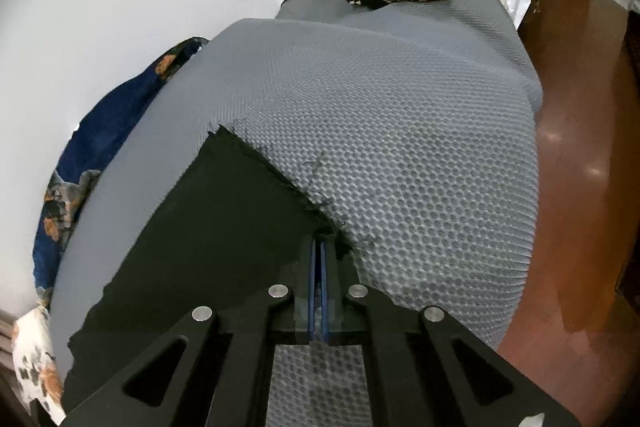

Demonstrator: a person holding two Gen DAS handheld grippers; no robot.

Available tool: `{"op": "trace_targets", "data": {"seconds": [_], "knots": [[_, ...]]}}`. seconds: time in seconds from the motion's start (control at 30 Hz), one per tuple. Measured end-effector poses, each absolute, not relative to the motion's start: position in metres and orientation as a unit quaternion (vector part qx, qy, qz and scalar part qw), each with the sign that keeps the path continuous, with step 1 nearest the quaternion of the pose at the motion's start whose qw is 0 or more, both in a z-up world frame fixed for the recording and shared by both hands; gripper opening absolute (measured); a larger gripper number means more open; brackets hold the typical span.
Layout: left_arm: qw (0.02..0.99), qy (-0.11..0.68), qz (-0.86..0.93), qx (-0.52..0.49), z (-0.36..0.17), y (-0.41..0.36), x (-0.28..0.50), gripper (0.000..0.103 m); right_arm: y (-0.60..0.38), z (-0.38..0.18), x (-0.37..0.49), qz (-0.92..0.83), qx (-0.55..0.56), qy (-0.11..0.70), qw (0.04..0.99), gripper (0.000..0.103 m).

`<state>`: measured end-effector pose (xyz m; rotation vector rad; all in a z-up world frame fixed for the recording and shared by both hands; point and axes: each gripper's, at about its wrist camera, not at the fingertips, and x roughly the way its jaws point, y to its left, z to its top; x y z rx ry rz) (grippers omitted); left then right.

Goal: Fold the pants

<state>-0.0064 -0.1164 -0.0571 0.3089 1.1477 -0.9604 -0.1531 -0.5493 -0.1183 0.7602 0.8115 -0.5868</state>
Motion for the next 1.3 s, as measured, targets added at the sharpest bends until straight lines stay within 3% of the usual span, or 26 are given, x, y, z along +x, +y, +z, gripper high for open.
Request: {"op": "trace_targets", "data": {"seconds": [0.17, 0.23, 0.27, 0.43, 0.5, 0.9, 1.3], "knots": [[0.722, 0.518, -0.434, 0.147, -0.061, -0.119, -0.01, 0.011, -0.553, -0.13, -0.149, -0.279, 0.358, 0.396, 0.798, 0.004], [0.721, 0.525, -0.431, 0.141, -0.061, -0.118, -0.008, 0.013, -0.556, -0.13, -0.151, -0.275, 0.368, 0.397, 0.794, 0.012], [0.719, 0.528, -0.43, 0.138, -0.061, -0.118, -0.006, 0.014, -0.559, -0.129, -0.151, -0.277, 0.369, 0.401, 0.791, 0.023], [0.718, 0.54, -0.427, 0.103, -0.047, -0.108, -0.001, 0.032, -0.571, -0.096, -0.148, -0.26, 0.348, 0.379, 0.817, 0.027], [0.728, 0.531, -0.424, 0.09, -0.036, -0.101, 0.002, 0.048, -0.578, -0.082, -0.133, -0.22, 0.34, 0.377, 0.833, 0.027], [0.789, 0.533, -0.306, -0.004, -0.028, -0.065, 0.052, 0.049, -0.592, -0.091, 0.011, -0.052, 0.285, 0.466, 0.836, 0.025], [0.785, 0.557, -0.271, -0.013, -0.04, -0.061, 0.068, 0.049, -0.606, -0.12, 0.041, -0.03, 0.279, 0.511, 0.813, 0.025]]}}
